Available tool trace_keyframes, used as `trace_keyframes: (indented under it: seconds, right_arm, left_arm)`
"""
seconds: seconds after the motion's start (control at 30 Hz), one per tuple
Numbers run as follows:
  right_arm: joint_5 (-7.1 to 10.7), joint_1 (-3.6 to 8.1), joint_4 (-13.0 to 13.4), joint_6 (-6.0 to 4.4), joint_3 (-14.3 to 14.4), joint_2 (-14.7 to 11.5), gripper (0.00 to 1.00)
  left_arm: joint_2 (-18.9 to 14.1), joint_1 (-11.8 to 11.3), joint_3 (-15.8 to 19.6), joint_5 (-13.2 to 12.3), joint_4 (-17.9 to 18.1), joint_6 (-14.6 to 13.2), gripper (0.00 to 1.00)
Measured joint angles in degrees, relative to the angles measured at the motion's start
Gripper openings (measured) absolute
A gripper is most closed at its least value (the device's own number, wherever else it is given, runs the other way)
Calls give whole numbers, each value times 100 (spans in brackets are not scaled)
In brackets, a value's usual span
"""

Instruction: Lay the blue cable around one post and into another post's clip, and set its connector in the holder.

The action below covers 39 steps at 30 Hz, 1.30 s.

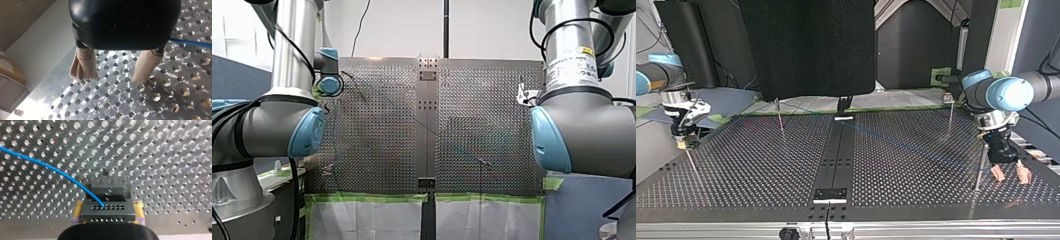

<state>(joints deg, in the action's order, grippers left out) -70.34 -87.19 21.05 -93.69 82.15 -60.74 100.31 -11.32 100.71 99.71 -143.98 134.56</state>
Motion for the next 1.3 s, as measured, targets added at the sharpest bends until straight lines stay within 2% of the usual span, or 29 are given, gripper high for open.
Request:
trace_keyframes:
  seconds: [0.77, 0.8, 0.83, 0.87, 0.93, 0.97, 1.0, 1.03, 1.1, 1.3]
  right_arm:
    - [0, 1, 1, 0, 1, -1, 0]
    - [0, 1, 0, 0, 1, -1, 4]
    - [0, 1, 1, 0, 0, 0, 14]
    - [0, 1, 0, 0, 1, 0, 14]
    - [0, 1, 0, 0, 1, 0, 51]
    - [0, 1, 1, 0, 1, 0, 51]
    - [0, 1, 1, 0, 0, 0, 76]
    - [0, 1, 1, 0, 1, 0, 97]
    - [0, 1, 1, 0, 1, 0, 100]
    - [0, 1, 0, 0, 1, -1, 100]
  left_arm:
    - [0, 0, 2, 0, 0, 0, 98]
    - [0, 0, 2, 0, 0, 0, 98]
    - [0, 0, 2, 0, 0, 0, 98]
    - [0, 0, 1, 0, 0, 0, 98]
    - [0, 0, 1, 0, 0, 0, 98]
    - [0, 0, 1, 1, -2, 0, 98]
    - [0, 0, 0, 3, -3, 0, 98]
    - [0, 0, 0, 4, -5, 0, 98]
    - [0, -4, 0, 6, -7, 2, 98]
    - [0, -7, -1, 9, -37, 78, 98]
